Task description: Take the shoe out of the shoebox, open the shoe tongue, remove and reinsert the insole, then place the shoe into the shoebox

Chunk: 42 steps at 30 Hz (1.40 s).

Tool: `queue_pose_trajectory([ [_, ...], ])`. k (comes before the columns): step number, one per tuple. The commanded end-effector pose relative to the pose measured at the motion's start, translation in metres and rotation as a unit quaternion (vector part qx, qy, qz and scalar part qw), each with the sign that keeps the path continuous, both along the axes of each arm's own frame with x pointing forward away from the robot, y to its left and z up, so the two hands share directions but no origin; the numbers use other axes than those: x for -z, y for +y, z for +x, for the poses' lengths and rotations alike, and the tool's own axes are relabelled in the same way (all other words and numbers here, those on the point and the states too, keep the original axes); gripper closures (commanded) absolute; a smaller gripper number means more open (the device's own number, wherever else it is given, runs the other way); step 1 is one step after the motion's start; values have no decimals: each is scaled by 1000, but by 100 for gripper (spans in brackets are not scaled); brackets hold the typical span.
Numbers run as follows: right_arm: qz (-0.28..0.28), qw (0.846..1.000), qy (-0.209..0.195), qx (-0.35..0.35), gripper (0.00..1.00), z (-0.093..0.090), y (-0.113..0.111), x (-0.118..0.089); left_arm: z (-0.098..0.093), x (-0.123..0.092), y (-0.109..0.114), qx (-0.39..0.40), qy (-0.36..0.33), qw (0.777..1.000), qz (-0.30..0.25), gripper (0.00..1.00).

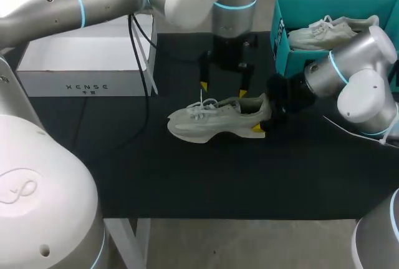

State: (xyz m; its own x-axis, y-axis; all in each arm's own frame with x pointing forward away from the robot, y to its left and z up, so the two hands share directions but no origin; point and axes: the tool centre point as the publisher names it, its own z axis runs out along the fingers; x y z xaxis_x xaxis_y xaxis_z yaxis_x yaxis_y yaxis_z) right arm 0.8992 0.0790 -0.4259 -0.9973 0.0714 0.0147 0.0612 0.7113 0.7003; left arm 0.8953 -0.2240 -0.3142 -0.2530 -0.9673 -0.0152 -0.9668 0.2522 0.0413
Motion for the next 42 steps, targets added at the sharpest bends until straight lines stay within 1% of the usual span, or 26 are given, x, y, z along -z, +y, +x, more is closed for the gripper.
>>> queue_pose_trajectory([
  [1,0,1000,-1,0,100,3,2,5,0,0,-1,0,0,1000,1,0],
  [6,0,1000,-1,0,100,3,2,5,0,-1,1,-4,-9,1000,-2,0],
  [9,0,1000,-1,0,100,3,2,5,-2,-1,-5,2,-20,1000,0,0],
  [15,0,1000,-1,0,100,3,2,5,-9,4,-17,11,-15,1000,11,0],
  [17,0,1000,-1,0,100,3,2,5,-12,5,-21,15,-15,1000,23,0],
  [25,0,1000,-1,0,100,3,2,5,-18,20,-25,13,-9,999,38,0],
  [31,0,1000,-1,0,100,3,2,5,-19,31,-20,5,2,999,52,0],
  [36,0,1000,-1,0,100,3,2,5,-21,36,-11,-2,8,998,64,0],
  [42,0,1000,-1,0,100,3,2,5,-23,31,1,-20,5,998,60,0],
])
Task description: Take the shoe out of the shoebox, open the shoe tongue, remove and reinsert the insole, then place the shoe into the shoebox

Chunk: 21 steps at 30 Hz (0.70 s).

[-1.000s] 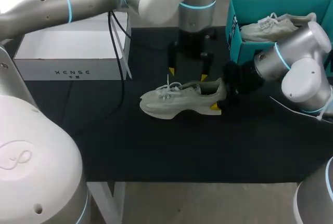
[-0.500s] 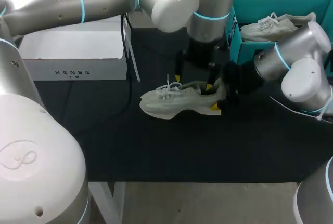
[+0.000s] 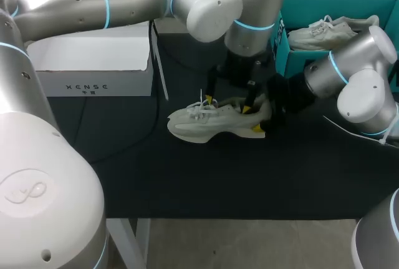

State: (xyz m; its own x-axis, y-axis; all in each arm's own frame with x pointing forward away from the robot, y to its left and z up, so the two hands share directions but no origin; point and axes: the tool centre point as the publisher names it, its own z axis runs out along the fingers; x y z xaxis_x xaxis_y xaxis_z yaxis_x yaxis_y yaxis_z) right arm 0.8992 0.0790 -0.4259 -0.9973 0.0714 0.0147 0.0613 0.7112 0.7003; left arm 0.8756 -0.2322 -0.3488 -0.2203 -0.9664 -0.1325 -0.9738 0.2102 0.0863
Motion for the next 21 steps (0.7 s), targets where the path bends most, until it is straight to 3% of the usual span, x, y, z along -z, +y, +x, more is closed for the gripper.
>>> queue_pose_trajectory([
  [1,0,1000,-1,0,100,2,2,5,-4,-5,12,-6,-5,1000,-4,0],
  [7,0,1000,-1,0,100,2,2,5,-3,-14,29,-30,-17,999,-3,0],
  [17,0,1000,-1,0,100,2,2,5,-5,-28,41,-52,-32,998,-19,0],
  [18,0,1000,-1,0,100,2,2,5,-5,-28,41,-54,-30,998,-23,7],
  [19,0,1000,-1,0,100,2,2,5,-5,-28,42,-58,-27,998,-25,42],
  [20,0,1000,-1,0,100,2,2,5,-5,-27,42,-59,-26,997,-30,62],
  [21,0,1000,-1,0,100,2,2,5,-5,-26,42,-61,-24,997,-38,91],
])
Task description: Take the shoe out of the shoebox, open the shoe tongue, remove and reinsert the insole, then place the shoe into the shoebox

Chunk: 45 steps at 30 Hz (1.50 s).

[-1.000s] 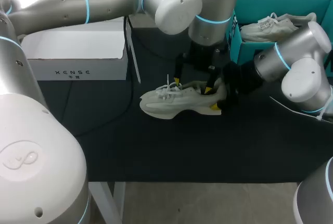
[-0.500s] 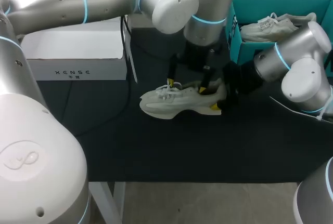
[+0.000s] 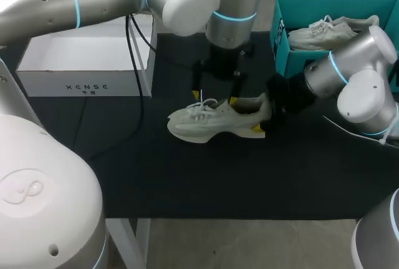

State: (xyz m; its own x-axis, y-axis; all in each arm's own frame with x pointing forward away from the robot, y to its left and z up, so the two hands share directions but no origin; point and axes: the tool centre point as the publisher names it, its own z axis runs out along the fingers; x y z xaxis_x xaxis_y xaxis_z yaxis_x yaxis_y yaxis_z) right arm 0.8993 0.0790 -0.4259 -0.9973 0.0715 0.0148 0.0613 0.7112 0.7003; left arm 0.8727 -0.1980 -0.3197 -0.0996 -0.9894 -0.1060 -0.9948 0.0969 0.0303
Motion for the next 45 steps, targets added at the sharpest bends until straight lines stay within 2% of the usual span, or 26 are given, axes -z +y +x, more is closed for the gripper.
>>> queue_pose_trajectory([
  [1,0,1000,-1,0,100,2,2,5,-1,4,7,-5,3,1000,-21,100],
  [11,0,1000,-1,0,100,2,2,5,4,14,-4,-6,10,998,-57,100],
  [19,0,1000,-1,0,100,2,2,5,8,13,-9,-4,13,995,-94,100],
  [29,0,1000,-1,0,100,2,2,5,-1,-12,24,-25,-19,977,-210,100],
  [34,0,1000,-1,0,100,2,2,5,-7,-16,35,-23,-23,966,-256,100],
  [40,0,1000,-1,0,100,2,2,5,-13,-13,60,-56,-28,962,-267,100],
  [45,0,1000,-1,0,100,2,2,5,-14,-5,85,-88,-29,963,-252,100],
])
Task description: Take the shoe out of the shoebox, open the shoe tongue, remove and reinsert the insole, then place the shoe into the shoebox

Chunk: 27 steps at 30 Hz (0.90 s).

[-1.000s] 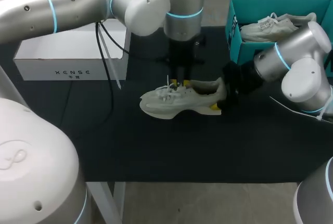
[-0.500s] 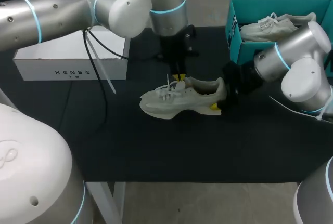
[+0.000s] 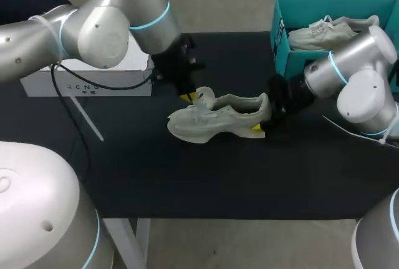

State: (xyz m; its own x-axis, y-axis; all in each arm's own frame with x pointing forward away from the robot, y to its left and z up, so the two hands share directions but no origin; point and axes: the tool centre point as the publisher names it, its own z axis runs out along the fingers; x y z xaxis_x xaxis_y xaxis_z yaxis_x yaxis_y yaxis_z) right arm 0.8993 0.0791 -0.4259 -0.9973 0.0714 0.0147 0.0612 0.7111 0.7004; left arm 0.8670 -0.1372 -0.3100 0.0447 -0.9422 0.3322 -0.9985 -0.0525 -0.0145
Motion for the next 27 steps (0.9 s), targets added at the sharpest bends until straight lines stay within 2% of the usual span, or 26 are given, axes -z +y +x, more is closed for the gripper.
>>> queue_pose_trajectory([
  [1,0,1000,-1,0,100,2,2,5,-9,7,27,-19,-6,999,-28,100],
  [9,0,1000,-1,0,100,2,2,5,-10,30,35,-29,26,999,4,100],
  [12,0,1000,-1,0,100,2,2,5,-11,51,30,-29,53,998,18,100],
  [19,0,1000,-1,0,100,2,2,5,-15,80,28,-41,86,995,43,100],
  [24,0,1000,-1,0,100,2,2,5,-17,82,29,-44,85,995,40,100],
  [27,0,1000,-1,0,100,2,2,5,-18,74,31,-46,76,995,37,100],
])
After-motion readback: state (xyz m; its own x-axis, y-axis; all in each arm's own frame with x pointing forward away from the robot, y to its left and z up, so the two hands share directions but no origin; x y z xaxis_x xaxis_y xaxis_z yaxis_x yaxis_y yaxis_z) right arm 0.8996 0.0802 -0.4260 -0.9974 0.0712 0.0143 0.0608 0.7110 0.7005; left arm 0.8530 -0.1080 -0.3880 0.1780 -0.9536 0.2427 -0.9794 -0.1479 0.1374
